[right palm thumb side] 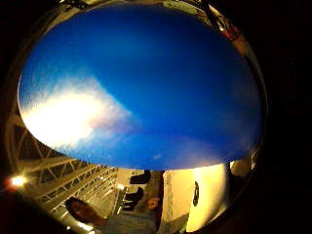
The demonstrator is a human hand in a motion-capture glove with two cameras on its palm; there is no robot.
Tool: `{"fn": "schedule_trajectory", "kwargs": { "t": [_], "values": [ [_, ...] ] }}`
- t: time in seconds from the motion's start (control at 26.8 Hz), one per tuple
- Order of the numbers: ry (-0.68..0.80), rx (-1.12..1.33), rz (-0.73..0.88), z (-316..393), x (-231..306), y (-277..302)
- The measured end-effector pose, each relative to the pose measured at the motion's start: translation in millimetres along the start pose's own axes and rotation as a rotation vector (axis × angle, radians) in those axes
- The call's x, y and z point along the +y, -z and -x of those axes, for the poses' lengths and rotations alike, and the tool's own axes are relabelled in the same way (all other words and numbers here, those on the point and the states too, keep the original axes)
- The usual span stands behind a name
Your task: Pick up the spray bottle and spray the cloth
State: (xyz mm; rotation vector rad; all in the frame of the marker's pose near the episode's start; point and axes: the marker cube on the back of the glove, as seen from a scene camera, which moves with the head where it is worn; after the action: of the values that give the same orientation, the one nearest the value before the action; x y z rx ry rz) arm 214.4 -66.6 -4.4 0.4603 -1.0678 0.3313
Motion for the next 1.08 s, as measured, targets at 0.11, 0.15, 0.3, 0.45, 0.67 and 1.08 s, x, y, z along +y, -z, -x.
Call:
{"fn": "schedule_trajectory", "kwargs": {
  "t": [0.11, 0.15, 0.3, 0.45, 0.67, 1.08],
  "values": [
    [0.032, 0.016, 0.002, 8, 4, 9],
    [0.046, 0.028, 0.011, 12, 5, 12],
    [0.105, 0.095, 0.087, 33, 16, 25],
    [0.154, 0.179, 0.222, 59, 39, 35],
    [0.215, 0.291, 0.456, 98, 88, 42],
    [0.156, 0.75, 0.787, 122, 149, 66]
  ]
}}
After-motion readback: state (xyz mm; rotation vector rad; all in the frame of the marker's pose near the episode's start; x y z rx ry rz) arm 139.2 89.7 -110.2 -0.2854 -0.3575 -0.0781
